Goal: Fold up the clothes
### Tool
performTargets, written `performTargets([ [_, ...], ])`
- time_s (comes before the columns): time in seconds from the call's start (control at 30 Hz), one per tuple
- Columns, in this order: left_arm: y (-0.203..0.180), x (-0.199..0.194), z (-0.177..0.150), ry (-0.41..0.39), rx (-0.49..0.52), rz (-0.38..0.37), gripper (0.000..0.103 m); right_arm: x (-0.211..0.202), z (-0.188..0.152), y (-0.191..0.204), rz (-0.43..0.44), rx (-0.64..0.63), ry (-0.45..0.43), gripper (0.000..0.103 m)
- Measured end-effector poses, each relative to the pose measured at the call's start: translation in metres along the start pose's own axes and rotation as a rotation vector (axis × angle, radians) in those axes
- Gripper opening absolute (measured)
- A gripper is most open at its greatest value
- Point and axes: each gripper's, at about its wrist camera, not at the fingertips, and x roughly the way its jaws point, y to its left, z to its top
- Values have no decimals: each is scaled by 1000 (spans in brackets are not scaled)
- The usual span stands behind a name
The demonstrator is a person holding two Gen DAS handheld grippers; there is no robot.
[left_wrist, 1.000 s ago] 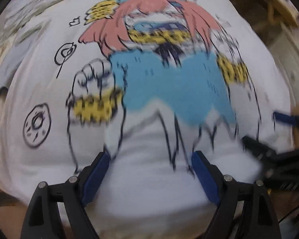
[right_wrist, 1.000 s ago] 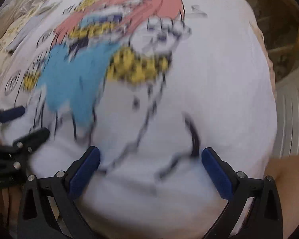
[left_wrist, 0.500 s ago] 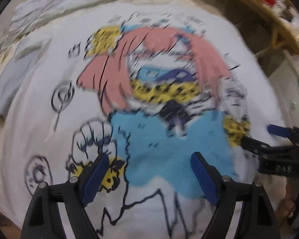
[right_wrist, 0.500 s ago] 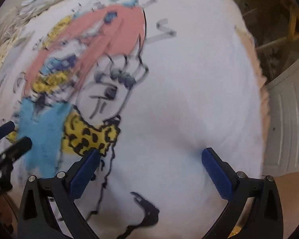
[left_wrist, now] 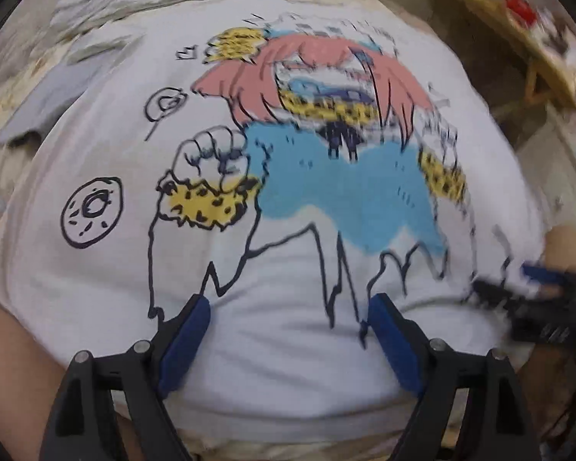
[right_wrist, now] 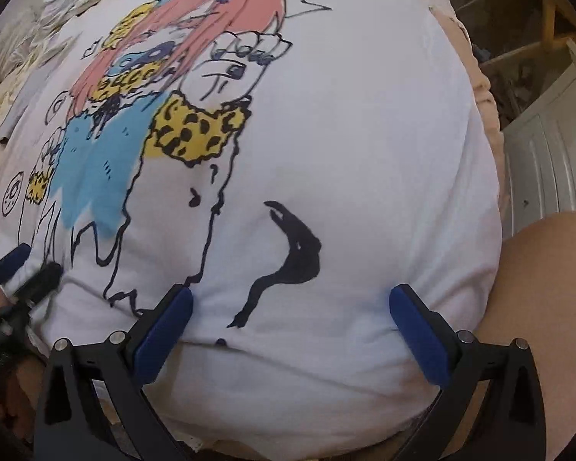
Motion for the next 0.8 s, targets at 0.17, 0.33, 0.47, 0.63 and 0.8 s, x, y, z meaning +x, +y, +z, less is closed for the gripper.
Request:
performTargets([
  [0.17,-6,-8,4,-116,-29,59,86,-36,-12,9,54,-12,-220,103],
  [0.33,-10,-38,2,-241,27,95,86,-61,4,25,43,-65,-364,103],
  [0.47,-17,-41,7,-307,55,121,86,-65,7,26,42,-68,-399,103],
  [0.63,-13,-47,4,-312,27,128,86,-60,5,21,41,-60,-391,103],
  [0.8,-11,-47,7,-292,17,130,86,-48,18,22,44,-33,-375,103],
])
